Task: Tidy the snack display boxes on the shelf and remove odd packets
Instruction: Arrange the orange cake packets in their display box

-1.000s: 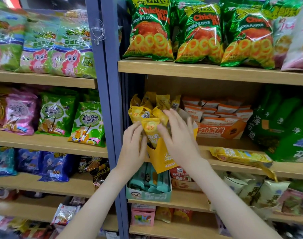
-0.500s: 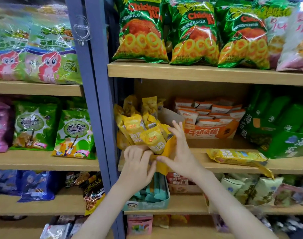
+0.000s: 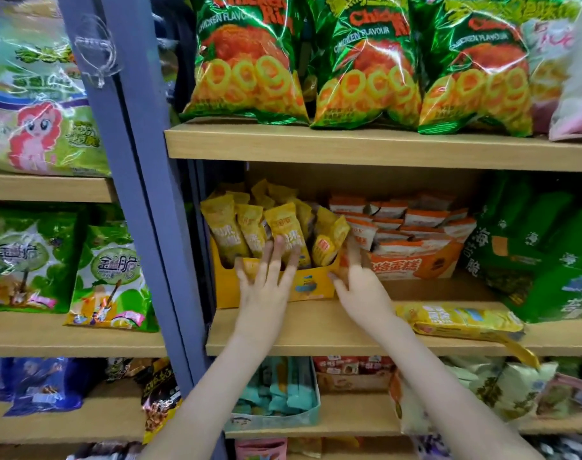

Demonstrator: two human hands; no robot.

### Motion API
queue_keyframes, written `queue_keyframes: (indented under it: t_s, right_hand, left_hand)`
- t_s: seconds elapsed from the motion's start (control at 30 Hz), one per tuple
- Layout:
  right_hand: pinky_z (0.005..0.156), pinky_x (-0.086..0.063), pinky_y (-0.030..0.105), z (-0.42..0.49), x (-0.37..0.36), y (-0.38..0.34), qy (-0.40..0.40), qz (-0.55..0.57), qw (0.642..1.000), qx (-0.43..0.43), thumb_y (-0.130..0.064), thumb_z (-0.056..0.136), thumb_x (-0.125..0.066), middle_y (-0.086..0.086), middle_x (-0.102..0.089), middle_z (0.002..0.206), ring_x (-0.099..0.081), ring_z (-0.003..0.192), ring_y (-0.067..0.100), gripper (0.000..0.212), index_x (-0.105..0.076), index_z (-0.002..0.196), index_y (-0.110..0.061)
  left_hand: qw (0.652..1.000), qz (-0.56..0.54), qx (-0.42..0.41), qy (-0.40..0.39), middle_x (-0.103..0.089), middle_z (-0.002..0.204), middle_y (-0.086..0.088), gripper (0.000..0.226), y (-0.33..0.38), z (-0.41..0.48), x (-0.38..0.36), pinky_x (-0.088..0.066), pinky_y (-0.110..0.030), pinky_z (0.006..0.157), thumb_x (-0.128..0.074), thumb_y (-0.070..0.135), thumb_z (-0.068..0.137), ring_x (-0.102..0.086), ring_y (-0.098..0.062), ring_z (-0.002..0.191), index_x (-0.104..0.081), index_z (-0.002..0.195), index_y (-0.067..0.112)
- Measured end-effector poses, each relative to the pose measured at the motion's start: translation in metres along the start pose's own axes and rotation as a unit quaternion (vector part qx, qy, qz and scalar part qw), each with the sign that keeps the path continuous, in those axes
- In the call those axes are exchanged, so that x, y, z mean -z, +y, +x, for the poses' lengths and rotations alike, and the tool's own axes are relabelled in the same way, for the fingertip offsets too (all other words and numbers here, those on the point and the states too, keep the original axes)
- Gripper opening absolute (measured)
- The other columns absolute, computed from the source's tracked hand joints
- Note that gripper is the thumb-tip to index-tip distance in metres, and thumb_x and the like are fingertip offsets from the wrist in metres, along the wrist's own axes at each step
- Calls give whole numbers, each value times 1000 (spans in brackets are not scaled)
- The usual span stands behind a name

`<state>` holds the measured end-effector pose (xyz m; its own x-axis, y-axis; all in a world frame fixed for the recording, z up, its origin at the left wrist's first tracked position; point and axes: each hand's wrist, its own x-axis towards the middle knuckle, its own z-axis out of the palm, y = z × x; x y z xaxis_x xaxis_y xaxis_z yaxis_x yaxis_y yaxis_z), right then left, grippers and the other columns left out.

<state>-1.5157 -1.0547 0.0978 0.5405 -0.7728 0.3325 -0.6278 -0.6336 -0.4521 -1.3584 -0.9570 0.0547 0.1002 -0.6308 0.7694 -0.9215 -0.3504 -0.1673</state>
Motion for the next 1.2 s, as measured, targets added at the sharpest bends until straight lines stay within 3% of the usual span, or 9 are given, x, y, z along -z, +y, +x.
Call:
queue_keyframes:
  t_s: [0.07, 0.2, 0.3, 0.43, 0.53, 0.73, 0.97, 1.07, 1.2]
  right_hand:
    - [52, -42, 28, -2, 7, 4, -26, -29, 999, 16, -34, 101, -45, 4, -56, 83, -53, 73, 23, 66, -11, 154, -14]
    - [105, -39, 36, -19, 20, 23, -11, -65, 992, 112, -26, 99, -51, 8, -38, 149, -39, 133, 26, 62, -21, 153, -17]
    - [99, -48, 39, -35, 26, 54, 55, -146, 972, 178, -16, 88, -66, 11, -55, 133, -53, 116, 27, 47, -54, 132, -7]
    - [99, -47, 42, -55, 35, 98, 89, -196, 966, 146, -20, 85, -66, 13, -66, 112, -60, 103, 30, 36, -65, 116, -2]
    - [91, -52, 40, -59, 44, 127, 73, -221, 966, 110, -29, 89, -52, 12, -68, 100, -63, 92, 29, 37, -69, 106, -2]
    - [93, -49, 40, -54, 66, 160, 73, -235, 966, 82, -41, 93, -46, 6, -65, 108, -60, 101, 25, 45, -63, 117, -7]
    - [106, -26, 38, -31, 65, 134, 84, -191, 970, 122, -41, 96, -39, 7, -47, 141, -38, 127, 24, 56, -34, 145, -13]
    - [117, -7, 38, -18, 60, 118, 57, -152, 977, 138, -31, 97, -50, 5, -23, 159, -16, 145, 22, 70, -13, 154, -15]
    - [114, -12, 45, -11, 54, 109, 90, -149, 977, 120, -22, 88, -62, 12, -29, 156, -19, 144, 27, 77, -22, 153, -10]
  left_hand:
    - [1000, 5, 8, -5, 17, 161, -15, 132, 2, 7, -6, -21, -71, 104, -89, 14, 60, 11, -28, 149, 2, 155, 15]
    - [999, 25, 28, -14, 20, 159, -17, 127, 9, 13, -12, -22, -76, 100, -82, 3, 61, 4, -31, 149, 1, 155, 13]
    - [998, 35, 60, -7, 8, 160, -22, 104, 27, 14, -8, -15, -75, 103, -76, 2, 67, -7, -37, 147, -17, 152, 9]
    - [994, -26, 33, 101, -26, 147, -22, 63, 76, 15, 4, -9, -60, 114, -68, 15, 79, -25, -41, 137, -40, 135, 8]
    - [991, -79, -44, 99, -36, 138, -17, 56, 113, 26, 5, -23, -54, 108, -69, 18, 80, -37, -35, 125, -46, 130, 13]
    - [997, -64, -24, -42, -47, 144, -19, 76, 137, 45, -10, -31, -55, 106, -79, 20, 68, -44, -35, 131, -48, 138, 14]
    - [995, -8, 59, -80, -46, 143, -25, 97, 142, 52, -15, -20, -51, 112, -83, 26, 57, -40, -37, 133, -43, 142, -2]
    - [993, 8, 58, -99, -50, 139, -25, 90, 144, 53, -17, -23, -51, 114, -79, 21, 60, -46, -35, 131, -45, 139, -6]
    - [997, -19, 39, -60, -63, 114, -23, 57, 143, 62, -16, -44, -54, 101, -67, 8, 64, -60, -39, 109, -62, 120, -1]
